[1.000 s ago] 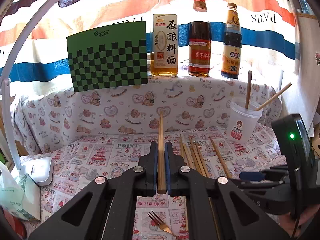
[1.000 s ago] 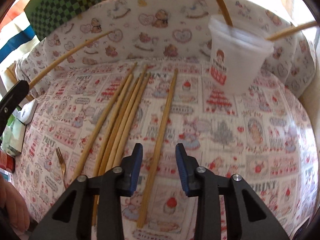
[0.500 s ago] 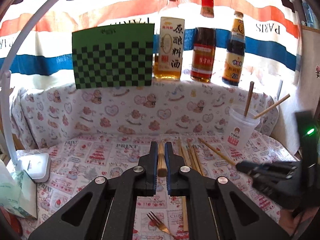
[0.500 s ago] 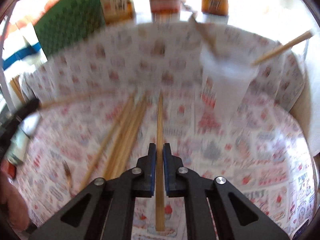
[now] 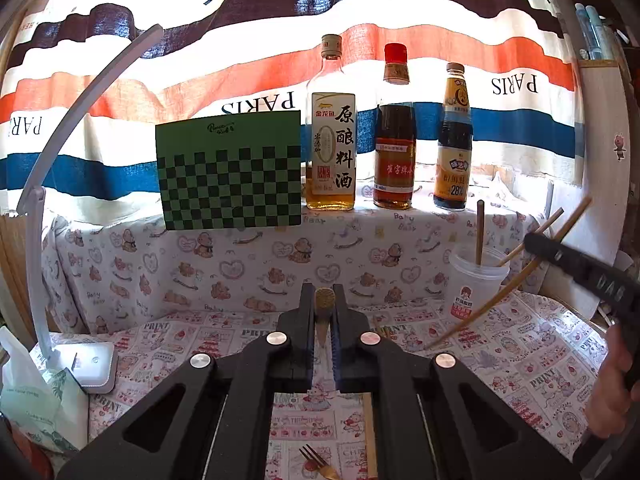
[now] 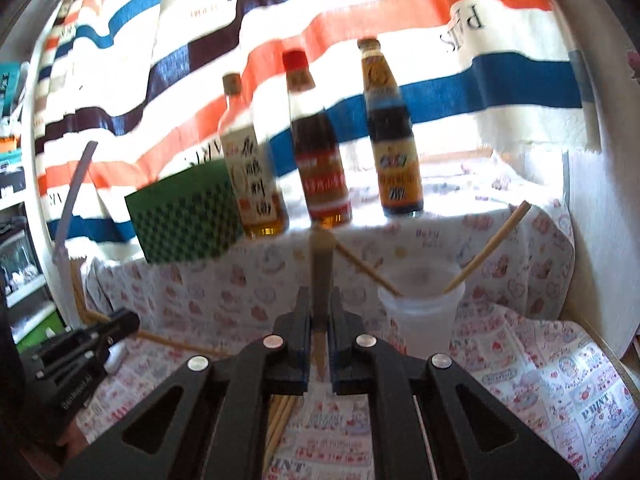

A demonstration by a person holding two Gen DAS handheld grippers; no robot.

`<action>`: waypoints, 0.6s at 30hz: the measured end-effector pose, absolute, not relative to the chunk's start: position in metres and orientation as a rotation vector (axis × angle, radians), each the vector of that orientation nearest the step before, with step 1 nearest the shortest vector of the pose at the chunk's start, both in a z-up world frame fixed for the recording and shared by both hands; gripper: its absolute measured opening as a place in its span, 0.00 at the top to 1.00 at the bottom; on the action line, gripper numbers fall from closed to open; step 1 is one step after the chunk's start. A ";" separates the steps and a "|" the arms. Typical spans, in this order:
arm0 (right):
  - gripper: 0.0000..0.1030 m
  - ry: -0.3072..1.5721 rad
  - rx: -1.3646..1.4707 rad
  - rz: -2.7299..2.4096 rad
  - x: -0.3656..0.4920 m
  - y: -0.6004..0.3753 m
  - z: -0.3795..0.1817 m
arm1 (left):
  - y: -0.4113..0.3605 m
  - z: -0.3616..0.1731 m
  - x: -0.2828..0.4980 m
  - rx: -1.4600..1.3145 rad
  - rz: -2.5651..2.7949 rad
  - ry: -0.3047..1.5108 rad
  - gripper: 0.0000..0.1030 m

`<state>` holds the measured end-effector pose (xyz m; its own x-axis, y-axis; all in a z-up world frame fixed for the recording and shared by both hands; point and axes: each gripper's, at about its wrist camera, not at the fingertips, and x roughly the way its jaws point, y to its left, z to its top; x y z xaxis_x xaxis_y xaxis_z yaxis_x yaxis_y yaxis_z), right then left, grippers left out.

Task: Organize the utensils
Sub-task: 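Grasp a chopstick with the left tool while the right tool grasps another chopstick, then carry both held chopsticks over the clear plastic cup and lower them in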

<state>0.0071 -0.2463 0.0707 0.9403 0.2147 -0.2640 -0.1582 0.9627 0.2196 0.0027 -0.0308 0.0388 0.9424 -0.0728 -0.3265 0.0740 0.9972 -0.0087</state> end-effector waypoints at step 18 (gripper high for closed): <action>0.94 -0.165 0.348 -0.054 -0.010 -0.317 0.113 | -0.018 0.047 -0.003 -0.065 -0.072 0.295 0.94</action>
